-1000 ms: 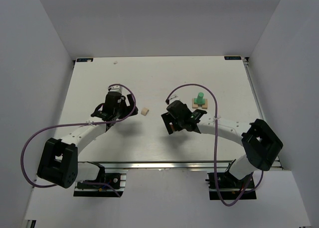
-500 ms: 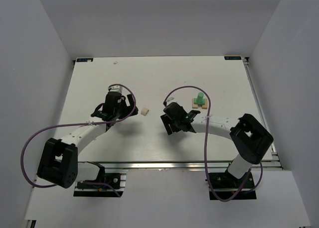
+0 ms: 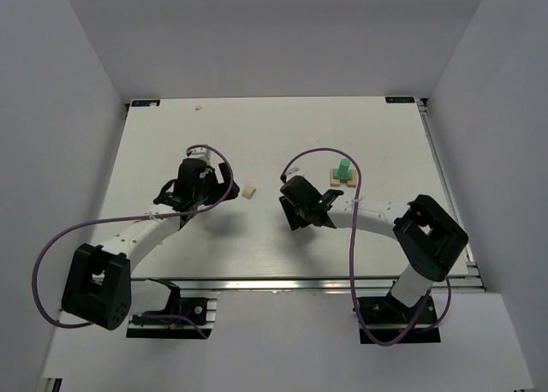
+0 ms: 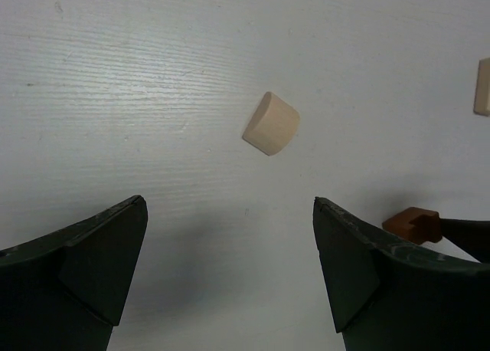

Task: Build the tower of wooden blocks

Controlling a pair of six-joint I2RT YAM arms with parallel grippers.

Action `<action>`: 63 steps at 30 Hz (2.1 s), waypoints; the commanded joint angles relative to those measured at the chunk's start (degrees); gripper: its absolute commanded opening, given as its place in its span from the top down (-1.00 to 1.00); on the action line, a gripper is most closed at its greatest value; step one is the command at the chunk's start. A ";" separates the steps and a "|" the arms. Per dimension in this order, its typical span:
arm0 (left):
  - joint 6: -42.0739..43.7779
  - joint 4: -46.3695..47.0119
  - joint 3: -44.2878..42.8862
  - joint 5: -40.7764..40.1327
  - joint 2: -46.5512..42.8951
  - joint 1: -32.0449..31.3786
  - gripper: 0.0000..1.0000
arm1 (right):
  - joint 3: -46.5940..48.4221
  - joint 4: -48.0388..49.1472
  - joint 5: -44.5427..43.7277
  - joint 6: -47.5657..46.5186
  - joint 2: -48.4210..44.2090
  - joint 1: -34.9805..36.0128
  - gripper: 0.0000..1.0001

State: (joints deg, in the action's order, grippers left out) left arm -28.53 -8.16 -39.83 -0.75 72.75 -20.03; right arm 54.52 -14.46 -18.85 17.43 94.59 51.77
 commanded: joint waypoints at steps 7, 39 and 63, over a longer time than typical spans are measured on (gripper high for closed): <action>2.87 9.12 3.18 18.05 -5.87 -0.62 -0.96 | -4.67 10.13 17.74 4.27 -9.50 -4.91 0.39; 25.63 29.52 1.51 16.49 -8.68 -28.48 -0.10 | -26.31 70.45 71.41 56.31 -26.47 -23.29 0.44; 35.48 15.90 -10.87 18.69 0.54 -28.66 0.94 | -22.00 33.10 57.42 35.75 -40.62 -38.64 -0.79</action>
State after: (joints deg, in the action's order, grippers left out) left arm 4.45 10.46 -48.07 18.48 71.57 -48.86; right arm 30.24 26.00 40.42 57.93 56.49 18.48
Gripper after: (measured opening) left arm 0.465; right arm 0.891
